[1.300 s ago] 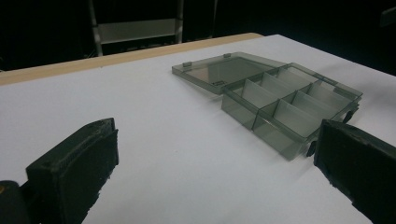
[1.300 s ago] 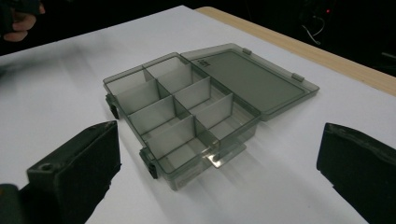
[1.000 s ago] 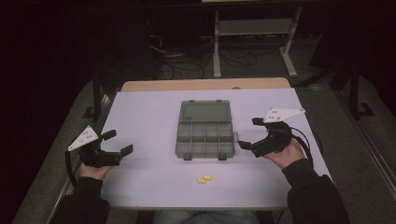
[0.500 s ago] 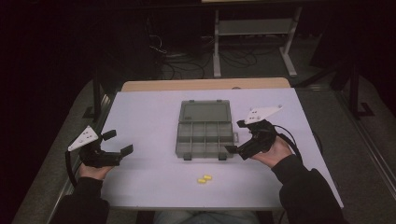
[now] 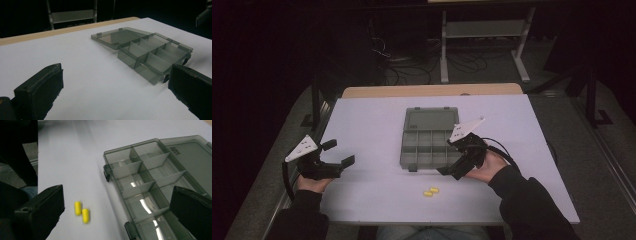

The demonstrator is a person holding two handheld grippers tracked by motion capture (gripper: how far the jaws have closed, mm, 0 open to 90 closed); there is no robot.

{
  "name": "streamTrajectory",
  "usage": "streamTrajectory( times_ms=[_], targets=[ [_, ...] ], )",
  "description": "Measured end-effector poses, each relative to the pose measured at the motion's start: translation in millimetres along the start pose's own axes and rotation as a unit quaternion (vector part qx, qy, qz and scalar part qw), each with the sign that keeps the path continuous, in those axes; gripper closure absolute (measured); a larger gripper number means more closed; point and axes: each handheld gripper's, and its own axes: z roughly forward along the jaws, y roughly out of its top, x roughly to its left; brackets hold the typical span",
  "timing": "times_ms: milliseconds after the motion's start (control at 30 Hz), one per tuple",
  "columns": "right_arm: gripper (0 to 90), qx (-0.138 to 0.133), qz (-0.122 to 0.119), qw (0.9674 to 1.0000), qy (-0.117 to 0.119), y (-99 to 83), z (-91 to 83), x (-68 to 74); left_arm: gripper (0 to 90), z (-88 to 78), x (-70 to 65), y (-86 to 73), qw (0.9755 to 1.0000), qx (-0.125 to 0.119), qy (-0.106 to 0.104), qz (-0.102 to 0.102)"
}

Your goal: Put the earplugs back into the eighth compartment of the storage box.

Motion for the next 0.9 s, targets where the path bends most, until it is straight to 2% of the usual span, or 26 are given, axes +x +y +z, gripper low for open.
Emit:
streamTrajectory(
  times_ms=[367, 500, 900],
  targets=[
    [0.0, 0.038, -0.018, 0.9987, 0.029, 4.0, 24.2, 9.9, 0.0, 0.2, 0.1, -0.2, 1.0000, 0.001, -0.001, -0.001],
    [0.0, 0.043, -0.021, 0.9982, 0.038, 4.9, 29.5, 13.5, 0.0, 0.2, -0.1, -0.2, 1.0000, 0.001, -0.001, 0.000],
    [0.0, 0.085, -0.034, 0.9939, 0.062, -0.2, 52.0, 25.2, 0.0, 0.2, -0.6, -0.3, 1.0000, 0.001, -0.002, 0.000]
  ],
)
